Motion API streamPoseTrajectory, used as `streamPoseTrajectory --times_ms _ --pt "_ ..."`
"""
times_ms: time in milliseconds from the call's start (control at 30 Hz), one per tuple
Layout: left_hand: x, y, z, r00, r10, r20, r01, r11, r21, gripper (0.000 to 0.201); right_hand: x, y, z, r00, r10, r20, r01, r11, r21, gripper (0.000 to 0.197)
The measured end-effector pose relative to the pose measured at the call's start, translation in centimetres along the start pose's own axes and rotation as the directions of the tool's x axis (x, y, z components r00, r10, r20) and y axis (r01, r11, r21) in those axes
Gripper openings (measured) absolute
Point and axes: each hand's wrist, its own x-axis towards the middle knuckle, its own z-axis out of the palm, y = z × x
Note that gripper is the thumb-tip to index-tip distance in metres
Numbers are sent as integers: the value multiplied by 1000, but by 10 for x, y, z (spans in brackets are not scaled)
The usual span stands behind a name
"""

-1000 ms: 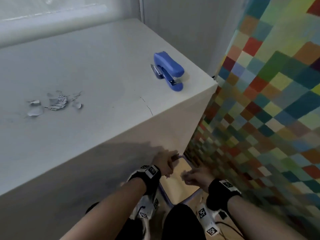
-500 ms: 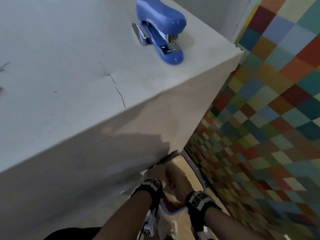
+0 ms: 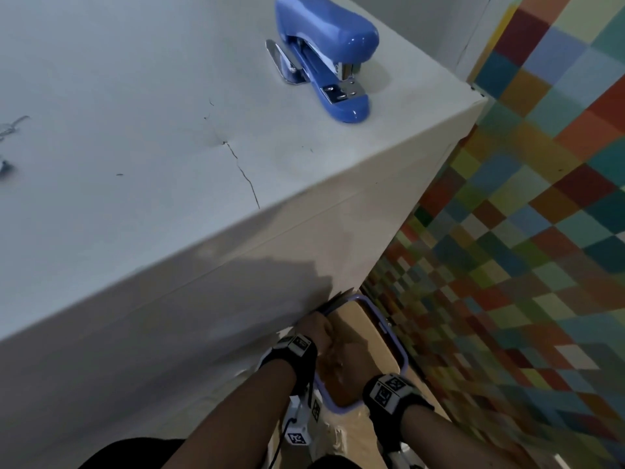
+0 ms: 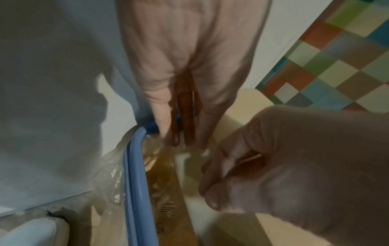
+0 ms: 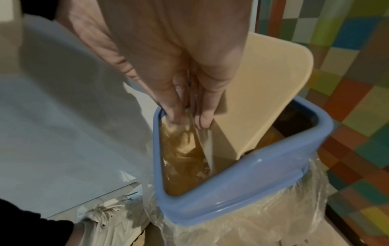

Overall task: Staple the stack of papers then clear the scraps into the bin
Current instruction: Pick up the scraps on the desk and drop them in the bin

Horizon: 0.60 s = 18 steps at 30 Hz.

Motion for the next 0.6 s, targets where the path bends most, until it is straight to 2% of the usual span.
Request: streamPoseTrajectory --times_ms 67,200,333,400,467,533,600 --pt "-6 1 -4 1000 20 -4 -20 1000 14 15 1 1 0 1000 -8 6 8 1000 -2 32" --pt "-26 10 -18 999 37 -10 -36 995 96 21 -4 -2 -12 989 -31 142 32 999 -8 39" --pt "-66 28 -46 995 93 22 -96 982 161 32 -21 -11 -36 976 -55 209 44 997 57 23" --pt "-97 44 -64 991 122 50 -130 965 226 36 -44 -22 -57 980 -50 192 33 995 92 28" --pt "-136 65 -84 986 165 23 -165 943 289 35 -75 -35 -84 991 -69 112 49 985 166 28" --pt "-175 84 -101 971 231 64 -239 925 296 26 -113 -45 -112 991 -121 -59 131 967 216 31" --pt "-214 97 -113 952 283 116 -302 930 208 27 -160 -61 -138 946 -187 -264 244 949 202 32"
